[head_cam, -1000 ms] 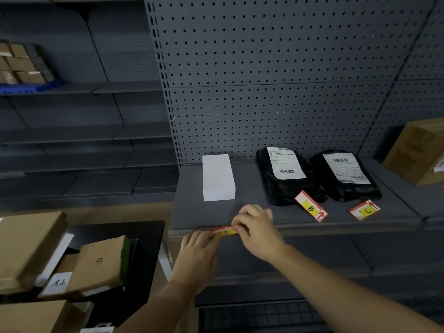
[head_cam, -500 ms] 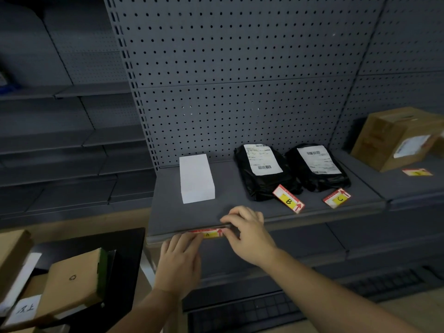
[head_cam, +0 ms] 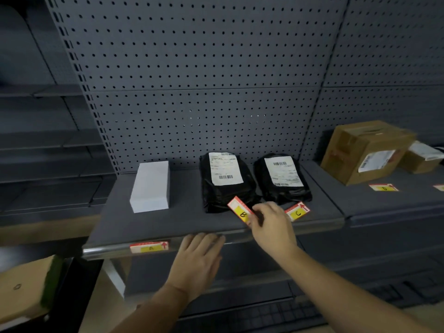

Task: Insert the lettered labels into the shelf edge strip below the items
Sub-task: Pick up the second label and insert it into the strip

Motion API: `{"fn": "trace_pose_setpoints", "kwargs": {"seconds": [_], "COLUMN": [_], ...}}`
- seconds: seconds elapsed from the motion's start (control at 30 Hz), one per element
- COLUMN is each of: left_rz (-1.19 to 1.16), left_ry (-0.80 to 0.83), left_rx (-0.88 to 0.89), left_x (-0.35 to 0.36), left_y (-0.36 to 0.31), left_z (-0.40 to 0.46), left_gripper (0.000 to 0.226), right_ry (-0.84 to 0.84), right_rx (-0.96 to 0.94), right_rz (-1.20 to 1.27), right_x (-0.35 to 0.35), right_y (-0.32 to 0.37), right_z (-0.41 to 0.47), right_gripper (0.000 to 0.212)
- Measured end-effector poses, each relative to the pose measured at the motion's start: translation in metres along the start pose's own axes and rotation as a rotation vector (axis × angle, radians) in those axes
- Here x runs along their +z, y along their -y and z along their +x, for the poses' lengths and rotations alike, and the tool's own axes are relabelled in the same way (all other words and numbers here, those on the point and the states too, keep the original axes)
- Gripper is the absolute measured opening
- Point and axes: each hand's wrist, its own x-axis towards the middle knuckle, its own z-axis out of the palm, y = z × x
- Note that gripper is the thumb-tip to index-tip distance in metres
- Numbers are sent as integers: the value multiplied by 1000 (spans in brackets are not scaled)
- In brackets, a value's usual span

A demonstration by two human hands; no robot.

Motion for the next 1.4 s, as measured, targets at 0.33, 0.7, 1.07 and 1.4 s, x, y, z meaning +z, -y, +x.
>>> {"fn": "trace_pose_setpoints", "kwargs": {"seconds": [0.33,0.7,1.07,1.4], "left_rz": [158,84,-18,-72], "left_ry": [10,63,138,171], "left_rx": [-92,-64,-126,-171], "left_x": [30,25,18,13], "left_y": [-27,-22,-30,-36], "left_z": [19,15,10,3], "left_gripper": [46,52,70,73], "right_ry": [174,188,326,303], "right_rx": [-3,87,-249,-246], "right_rz": [14,256,353,231], "right_x": [2,7,-37,-16], "right_y": [-14,-11,-21,-27], "right_z": [18,21,-2,2], "right_gripper": [30,7,7,11]}}
